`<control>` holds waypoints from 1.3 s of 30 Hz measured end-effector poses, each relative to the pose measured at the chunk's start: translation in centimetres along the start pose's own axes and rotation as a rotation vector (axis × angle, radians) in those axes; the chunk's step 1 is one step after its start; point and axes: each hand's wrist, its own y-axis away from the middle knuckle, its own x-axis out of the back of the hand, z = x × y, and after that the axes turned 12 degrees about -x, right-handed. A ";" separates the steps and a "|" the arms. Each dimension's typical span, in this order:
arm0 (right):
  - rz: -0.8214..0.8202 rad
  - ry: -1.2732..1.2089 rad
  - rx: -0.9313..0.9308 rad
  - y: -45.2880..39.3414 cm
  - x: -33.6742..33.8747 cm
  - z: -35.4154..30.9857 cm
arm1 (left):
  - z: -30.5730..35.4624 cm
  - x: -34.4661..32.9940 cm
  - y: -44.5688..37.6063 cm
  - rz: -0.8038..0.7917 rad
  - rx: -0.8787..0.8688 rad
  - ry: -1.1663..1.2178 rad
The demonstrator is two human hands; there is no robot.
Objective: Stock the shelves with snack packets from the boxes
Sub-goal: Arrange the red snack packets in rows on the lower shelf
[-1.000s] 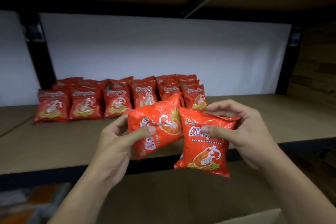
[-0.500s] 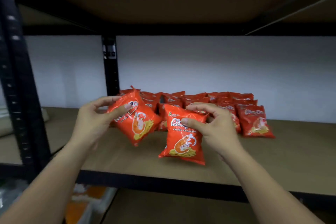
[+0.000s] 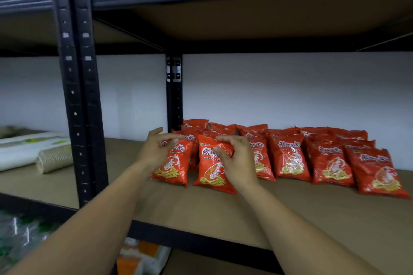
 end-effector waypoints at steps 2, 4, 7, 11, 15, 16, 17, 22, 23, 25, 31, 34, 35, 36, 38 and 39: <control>0.014 0.040 0.020 -0.3 -1.1 0.3 | -1.3 -0.7 0.0 -0.011 -0.008 0.027; 0.024 0.079 0.029 -0.6 -2.0 0.8 | -2.1 -1.5 -0.1 0.011 -0.048 0.053; 0.030 0.184 0.047 -1.3 -2.9 1.9 | -2.8 -2.6 -0.6 0.081 -0.143 0.050; 0.043 0.380 0.097 -2.5 -3.4 3.1 | -4.0 -3.9 -1.1 0.122 -0.198 -0.040; 0.072 0.580 0.118 -2.9 -3.5 3.6 | -4.3 -5.3 -1.7 0.127 -0.188 -0.169; 0.095 0.634 0.133 -3.0 -3.6 3.8 | -4.3 -5.6 -1.9 0.120 -0.184 -0.211; 0.114 0.678 0.146 -3.2 -3.6 3.9 | -4.4 -5.8 -2.1 0.113 -0.185 -0.242; 0.199 0.765 0.177 -3.3 -3.6 3.8 | -4.4 -6.0 -2.0 0.100 -0.183 -0.296; 0.214 0.788 0.182 -3.3 -3.5 3.7 | -4.4 -5.9 -2.0 0.113 -0.185 -0.296; 0.225 0.813 0.184 -3.1 -3.3 3.3 | -4.2 -5.6 -1.8 0.141 -0.175 -0.307; 0.119 0.676 0.117 -2.4 -2.0 2.2 | -3.5 -4.9 -0.9 0.189 -0.181 -0.331; 0.080 0.566 0.094 -1.8 -0.7 1.8 | -2.7 -4.3 -0.5 0.208 -0.208 -0.377; 0.076 0.525 0.088 -1.5 -0.2 1.6 | -2.2 -4.3 -0.4 0.228 -0.220 -0.385; 0.069 0.486 0.079 -1.0 0.5 1.5 | -1.5 -4.3 -0.1 0.247 -0.236 -0.384; 0.056 0.435 0.058 -0.1 1.9 1.6 | 0.3 -4.9 0.8 0.261 -0.280 -0.350; 0.054 0.419 0.048 0.4 2.7 1.7 | 1.4 -5.5 1.5 0.250 -0.313 -0.322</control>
